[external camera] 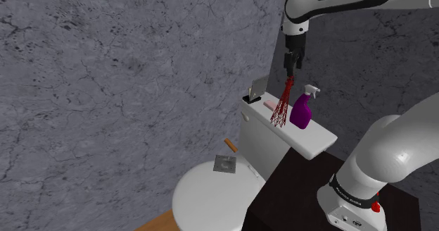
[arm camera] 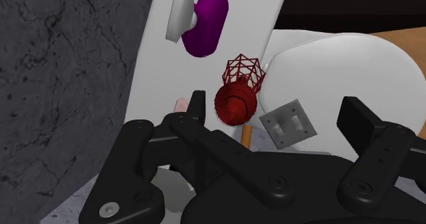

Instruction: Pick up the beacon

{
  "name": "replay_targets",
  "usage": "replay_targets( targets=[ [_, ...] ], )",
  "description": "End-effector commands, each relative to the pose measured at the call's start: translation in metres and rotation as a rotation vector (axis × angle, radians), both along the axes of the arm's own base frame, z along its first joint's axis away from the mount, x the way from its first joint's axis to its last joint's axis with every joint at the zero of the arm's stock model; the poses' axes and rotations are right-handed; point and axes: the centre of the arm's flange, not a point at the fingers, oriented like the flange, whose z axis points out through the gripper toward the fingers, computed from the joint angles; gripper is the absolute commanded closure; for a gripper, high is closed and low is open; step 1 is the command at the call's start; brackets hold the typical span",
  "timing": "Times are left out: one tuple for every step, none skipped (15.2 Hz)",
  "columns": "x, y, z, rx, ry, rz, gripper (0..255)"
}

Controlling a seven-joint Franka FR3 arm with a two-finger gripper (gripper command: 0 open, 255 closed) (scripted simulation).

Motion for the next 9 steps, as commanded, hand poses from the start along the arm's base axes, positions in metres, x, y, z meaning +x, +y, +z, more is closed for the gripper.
replay_targets(
  targets=[
    [0.010, -0.021, -0.007, -0.030, 0.023, -0.013, 0],
    [0.010, -0.021, -0.012, -0.030, 0.023, -0.013, 0],
    [0.010, -0.021, -0.017, -0.030, 0.023, -0.013, 0],
    [0.010, -0.021, -0.023, -0.030, 0.023, -0.013, 0],
    [0.010, -0.021, -0.028, -0.030, 0.023, -0.013, 0],
    [0.010, -0.021, -0.033, -0.030, 0.023, -0.013, 0],
    [0.010, -0.021, -0.038, -0.030, 0.023, -0.013, 0],
    [0.010, -0.021, -0.044, -0.030, 0.023, -0.013, 0],
    [0.010, -0.021, -0.047, -0.030, 0.023, -0.013, 0]
  ],
)
